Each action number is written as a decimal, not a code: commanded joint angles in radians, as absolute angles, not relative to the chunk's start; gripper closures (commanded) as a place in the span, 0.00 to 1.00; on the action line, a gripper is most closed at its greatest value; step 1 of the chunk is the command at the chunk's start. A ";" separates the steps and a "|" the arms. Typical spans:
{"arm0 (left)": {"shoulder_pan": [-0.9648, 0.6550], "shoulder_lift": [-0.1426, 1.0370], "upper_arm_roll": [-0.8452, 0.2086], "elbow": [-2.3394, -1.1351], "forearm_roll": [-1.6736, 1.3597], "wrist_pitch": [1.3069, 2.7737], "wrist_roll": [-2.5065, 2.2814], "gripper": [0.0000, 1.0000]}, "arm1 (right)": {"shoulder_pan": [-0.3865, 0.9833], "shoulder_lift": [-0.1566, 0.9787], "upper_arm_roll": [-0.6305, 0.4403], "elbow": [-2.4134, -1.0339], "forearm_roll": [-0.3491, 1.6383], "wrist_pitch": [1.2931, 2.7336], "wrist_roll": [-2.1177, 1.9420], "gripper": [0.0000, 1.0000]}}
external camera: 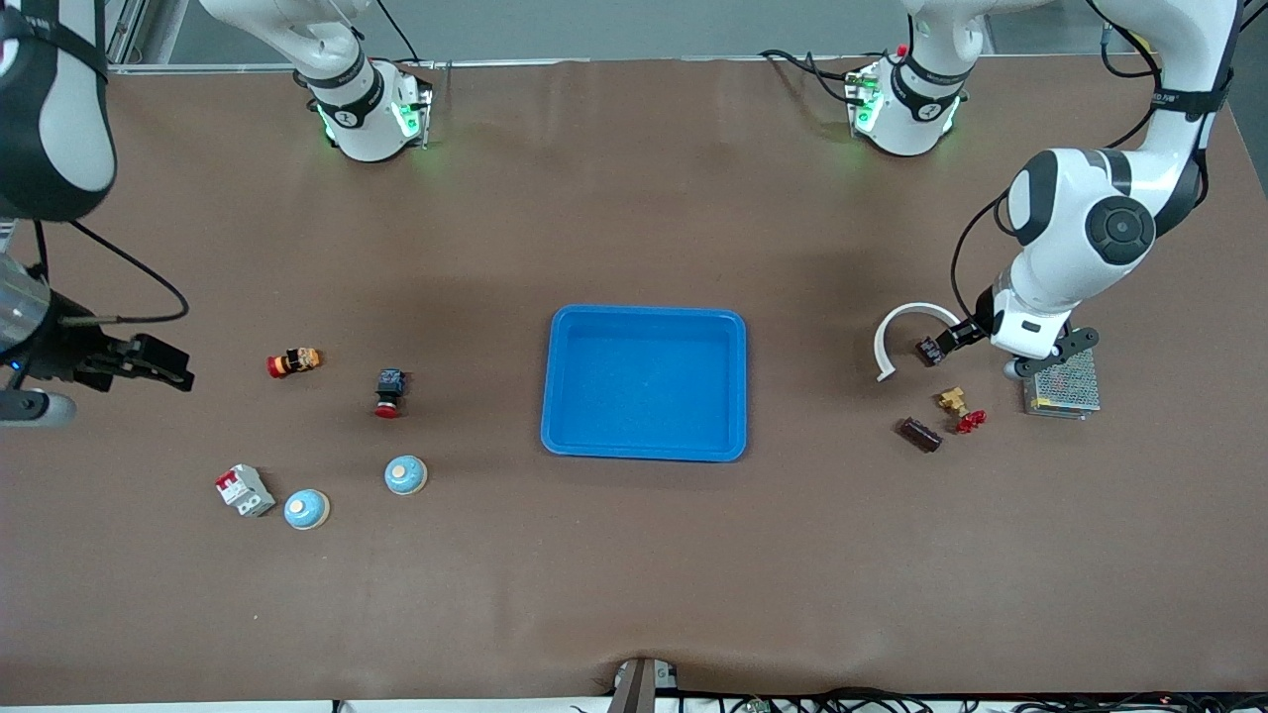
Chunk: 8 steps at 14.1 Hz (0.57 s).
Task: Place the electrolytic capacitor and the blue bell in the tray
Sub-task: 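Grasp the brown capacitor with the left gripper while the right gripper lowers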
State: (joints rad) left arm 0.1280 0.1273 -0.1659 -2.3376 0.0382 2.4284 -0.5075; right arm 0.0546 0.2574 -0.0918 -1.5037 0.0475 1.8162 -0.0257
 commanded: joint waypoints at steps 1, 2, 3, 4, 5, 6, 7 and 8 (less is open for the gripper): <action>0.149 0.167 -0.172 -2.356 0.058 2.500 -0.523 0.37 | 0.054 0.322 -0.098 -1.482 0.121 1.861 -0.035 0.00; 0.150 0.184 -0.172 -2.361 0.058 2.520 -0.525 0.40 | 0.055 0.342 -0.098 -1.482 0.136 1.882 -0.031 0.00; 0.150 0.201 -0.172 -2.361 0.058 2.534 -0.529 0.43 | 0.061 0.357 -0.098 -1.485 0.144 1.908 -0.029 0.00; 0.153 0.213 -0.173 -2.361 0.058 2.542 -0.544 0.46 | 0.064 0.376 -0.098 -1.488 0.155 1.934 -0.025 0.00; 0.153 0.224 -0.173 -2.361 0.058 2.554 -0.560 0.46 | 0.066 0.389 -0.098 -1.491 0.176 1.954 -0.017 0.00; 0.153 0.238 -0.175 -2.361 0.058 2.563 -0.566 0.46 | 0.071 0.403 -0.098 -1.493 0.184 1.974 -0.017 0.00; 0.153 0.254 -0.175 -2.361 0.058 2.574 -0.566 0.46 | 0.072 0.411 -0.098 -1.500 0.186 1.997 -0.017 0.00; 0.155 0.271 -0.173 -2.362 0.058 2.591 -0.566 0.46 | 0.084 0.416 -0.098 -1.517 0.186 2.022 -0.017 0.00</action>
